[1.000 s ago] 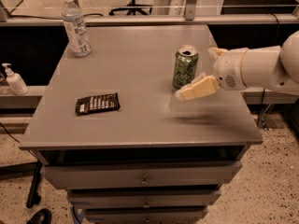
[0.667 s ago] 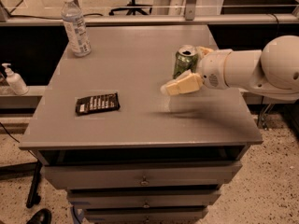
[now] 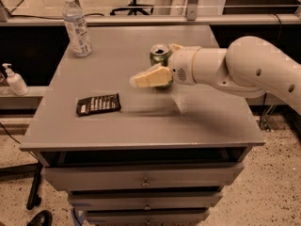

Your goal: Knock green can over

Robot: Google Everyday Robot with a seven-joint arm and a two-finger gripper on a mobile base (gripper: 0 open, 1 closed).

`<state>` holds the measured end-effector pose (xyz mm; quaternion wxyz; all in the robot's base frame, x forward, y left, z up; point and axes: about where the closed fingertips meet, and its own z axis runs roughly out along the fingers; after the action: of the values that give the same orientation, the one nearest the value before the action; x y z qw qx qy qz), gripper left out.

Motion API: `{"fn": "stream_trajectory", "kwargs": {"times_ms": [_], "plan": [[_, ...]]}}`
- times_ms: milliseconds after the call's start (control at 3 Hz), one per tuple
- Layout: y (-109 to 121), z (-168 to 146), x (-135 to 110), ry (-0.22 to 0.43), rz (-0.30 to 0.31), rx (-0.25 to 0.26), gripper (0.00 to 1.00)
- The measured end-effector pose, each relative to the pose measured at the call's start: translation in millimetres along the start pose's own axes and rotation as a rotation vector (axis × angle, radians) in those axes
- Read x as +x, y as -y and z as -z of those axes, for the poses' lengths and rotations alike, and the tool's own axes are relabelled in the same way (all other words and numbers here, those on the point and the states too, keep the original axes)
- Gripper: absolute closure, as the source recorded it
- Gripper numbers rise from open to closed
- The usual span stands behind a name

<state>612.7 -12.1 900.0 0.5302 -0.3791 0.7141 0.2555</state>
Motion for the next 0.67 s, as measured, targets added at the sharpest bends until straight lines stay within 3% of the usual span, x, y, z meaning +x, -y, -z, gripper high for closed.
{"fn": "stream_trajectory", "kwargs": {"times_ms": [667], "plan": [[-35, -37, -50, 0.069, 0.016, -0.086, 0.00]]}}
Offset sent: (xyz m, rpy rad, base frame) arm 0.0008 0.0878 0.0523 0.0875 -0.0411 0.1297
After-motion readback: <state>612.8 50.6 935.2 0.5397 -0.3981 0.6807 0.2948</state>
